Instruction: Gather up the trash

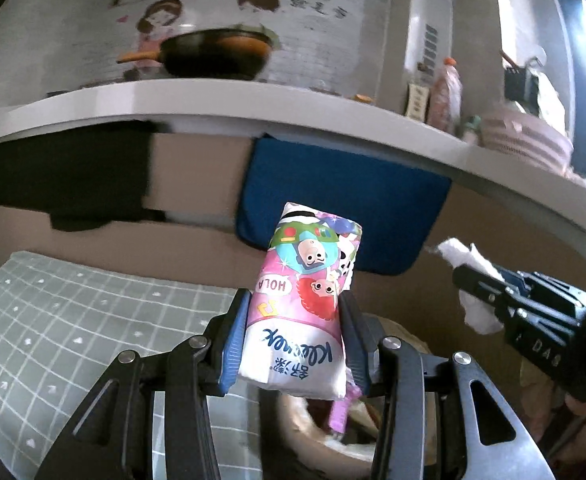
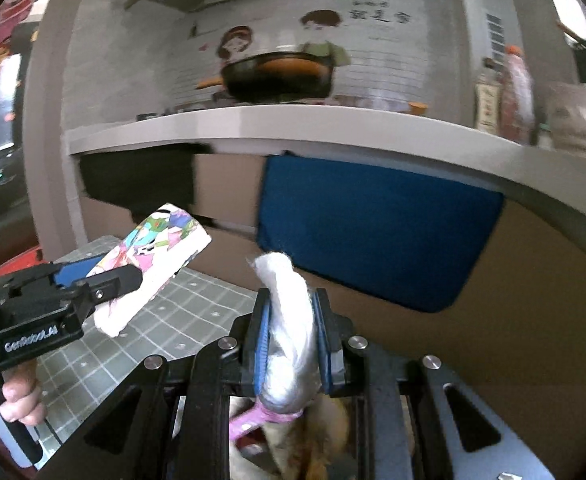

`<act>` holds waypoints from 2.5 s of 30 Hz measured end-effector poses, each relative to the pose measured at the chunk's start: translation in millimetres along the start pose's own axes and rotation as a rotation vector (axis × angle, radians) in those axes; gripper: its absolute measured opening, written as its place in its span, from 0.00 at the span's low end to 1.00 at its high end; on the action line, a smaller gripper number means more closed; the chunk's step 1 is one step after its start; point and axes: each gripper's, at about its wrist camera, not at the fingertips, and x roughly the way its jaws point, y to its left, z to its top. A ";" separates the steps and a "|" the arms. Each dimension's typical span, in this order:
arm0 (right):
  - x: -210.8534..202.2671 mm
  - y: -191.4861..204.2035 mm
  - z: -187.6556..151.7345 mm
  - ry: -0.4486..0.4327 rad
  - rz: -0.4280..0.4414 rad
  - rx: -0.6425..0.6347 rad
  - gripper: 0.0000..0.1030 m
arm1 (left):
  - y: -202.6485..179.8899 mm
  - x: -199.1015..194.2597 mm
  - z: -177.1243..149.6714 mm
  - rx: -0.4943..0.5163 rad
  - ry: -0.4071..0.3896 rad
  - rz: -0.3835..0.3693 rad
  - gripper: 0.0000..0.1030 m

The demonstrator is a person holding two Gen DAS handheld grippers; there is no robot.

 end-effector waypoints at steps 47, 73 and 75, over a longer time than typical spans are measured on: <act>45.2 -46.3 -109.0 0.190 0.032 0.248 0.51 | 10.4 65.8 -89.8 -0.064 0.355 -0.088 0.59; -129.2 131.6 -136.7 0.086 0.003 0.040 0.58 | 23.8 -186.2 -132.4 0.041 -0.032 0.296 0.59; -132.1 135.1 -139.9 0.093 0.014 0.044 0.58 | 25.3 -191.5 -133.2 0.033 -0.052 0.314 0.59</act>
